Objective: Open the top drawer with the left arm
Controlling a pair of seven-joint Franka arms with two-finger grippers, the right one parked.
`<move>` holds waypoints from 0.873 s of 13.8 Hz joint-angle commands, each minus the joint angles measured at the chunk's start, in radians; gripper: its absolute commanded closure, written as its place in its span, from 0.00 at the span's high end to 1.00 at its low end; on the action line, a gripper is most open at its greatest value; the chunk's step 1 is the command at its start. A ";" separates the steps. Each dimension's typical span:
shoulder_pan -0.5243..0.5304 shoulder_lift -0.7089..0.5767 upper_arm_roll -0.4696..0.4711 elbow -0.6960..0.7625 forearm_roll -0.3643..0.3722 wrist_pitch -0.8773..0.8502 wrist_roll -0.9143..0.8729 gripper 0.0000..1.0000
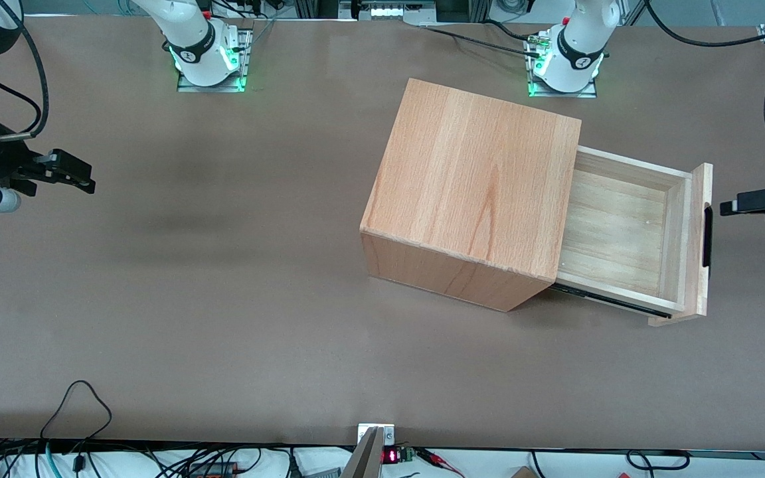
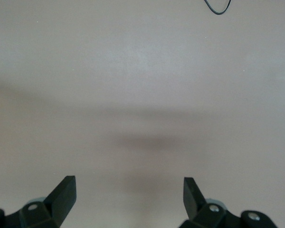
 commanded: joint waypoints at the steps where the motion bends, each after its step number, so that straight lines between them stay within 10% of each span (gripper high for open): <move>1: -0.088 -0.036 0.000 -0.001 0.052 -0.042 -0.106 1.00; 12: -0.199 -0.312 0.005 -0.325 0.113 0.109 -0.194 1.00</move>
